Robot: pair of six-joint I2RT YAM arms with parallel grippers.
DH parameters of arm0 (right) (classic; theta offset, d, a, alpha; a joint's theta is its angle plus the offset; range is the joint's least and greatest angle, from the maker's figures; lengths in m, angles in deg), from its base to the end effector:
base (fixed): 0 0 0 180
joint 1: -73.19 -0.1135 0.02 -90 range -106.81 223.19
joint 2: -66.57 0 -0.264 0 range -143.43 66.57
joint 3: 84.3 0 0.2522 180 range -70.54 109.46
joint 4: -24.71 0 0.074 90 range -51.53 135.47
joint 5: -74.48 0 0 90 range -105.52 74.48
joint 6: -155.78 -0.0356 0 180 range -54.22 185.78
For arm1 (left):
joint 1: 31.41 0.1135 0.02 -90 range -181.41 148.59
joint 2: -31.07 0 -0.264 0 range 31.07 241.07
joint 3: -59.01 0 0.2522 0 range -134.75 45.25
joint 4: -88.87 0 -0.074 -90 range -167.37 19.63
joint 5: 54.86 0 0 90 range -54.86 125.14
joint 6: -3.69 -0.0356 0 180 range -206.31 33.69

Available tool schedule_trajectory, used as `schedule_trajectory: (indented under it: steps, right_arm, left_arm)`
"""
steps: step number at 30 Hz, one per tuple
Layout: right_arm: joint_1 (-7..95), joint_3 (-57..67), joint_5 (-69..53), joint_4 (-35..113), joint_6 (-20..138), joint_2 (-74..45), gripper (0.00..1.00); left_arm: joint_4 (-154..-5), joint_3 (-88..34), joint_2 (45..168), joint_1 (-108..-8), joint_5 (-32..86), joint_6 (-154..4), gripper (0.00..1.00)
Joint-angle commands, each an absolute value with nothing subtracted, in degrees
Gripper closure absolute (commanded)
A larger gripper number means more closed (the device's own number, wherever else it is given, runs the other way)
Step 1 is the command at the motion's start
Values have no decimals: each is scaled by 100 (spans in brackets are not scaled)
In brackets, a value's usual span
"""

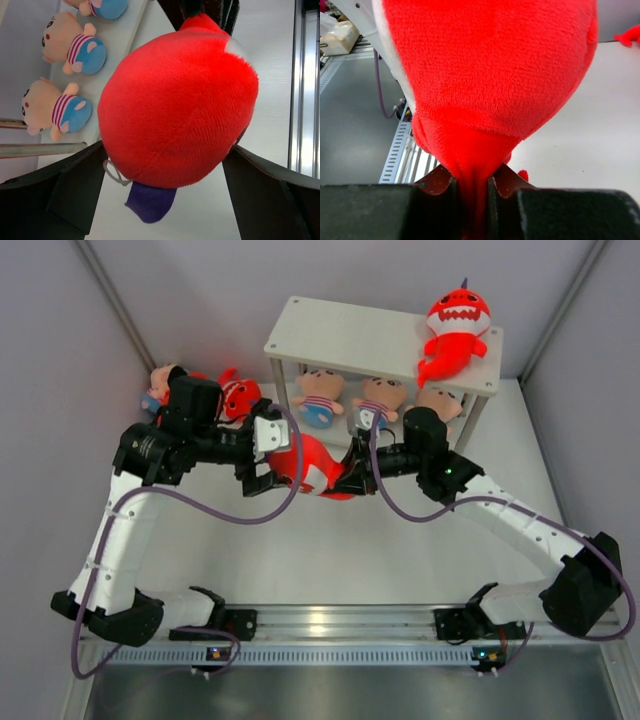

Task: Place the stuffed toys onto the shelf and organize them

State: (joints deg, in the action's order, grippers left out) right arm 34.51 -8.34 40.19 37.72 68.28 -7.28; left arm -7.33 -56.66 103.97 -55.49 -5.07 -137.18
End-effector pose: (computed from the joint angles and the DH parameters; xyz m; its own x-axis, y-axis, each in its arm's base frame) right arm 0.2088 0.2048 0.3586 -0.1045 -0.1151 -0.9878 -0.9909 -0.0723 0.1132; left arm 0.1767 -0.1042 0.4707 0.2084 0.5557 -0.8048 0.9421 0.1068 0.3177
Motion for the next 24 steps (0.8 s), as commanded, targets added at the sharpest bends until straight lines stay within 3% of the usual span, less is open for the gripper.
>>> schedule_trajectory:
  steps: [1,2,3,4,5,6,7,10,11,12,15,20,24]
  right_arm:
    - [3337,-278,4398,3038,6754,-857,100]
    - [3337,-234,4468,3047,6754,-919,100]
    - [3320,-181,4469,3056,6727,-980,100]
    - [3293,-172,4460,3056,6719,-998,100]
    - [3293,-172,4373,3065,6727,-998,100]
    - [3285,-233,4268,3065,6701,-938,85]
    - [3276,-277,4093,3074,6683,-876,62]
    - [3180,-593,1954,3468,6998,-306,40]
    - [3083,-724,311,3513,7174,-87,34]
    - [2969,-1065,-472,3470,7628,403,24]
    - [2223,-2004,-2848,2936,8848,1309,9]
    - [746,-3641,-4871,256,9389,1753,9]
    - [542,-3908,-4874,-328,9399,877,3]
  left_arm:
    - [-688,-5662,10340,-5725,-705,-13738,2]
    - [-689,-5653,10384,-5847,-601,-13746,5]
    - [-689,-5679,10427,-5909,-425,-13651,15]
    - [-697,-5731,10550,-5945,-319,-13563,53]
    - [-697,-5854,10621,-5945,-223,-13466,76]
    - [-706,-5933,10673,-5945,-143,-13239,100]
    - [-706,-5986,10770,-5945,49,-13106,100]
    - [-872,-6258,11173,-5945,802,-12037,100]
    - [-873,-6581,11332,-5945,1085,-11380,100]
    - [-856,-6680,11498,-5936,1297,-11104,100]
    - [-864,-6883,11807,-5927,1563,-10453,100]
    - [-864,-6778,11940,-5927,1335,-9467,100]
    - [-856,-6549,11799,-5927,877,-9370,100]
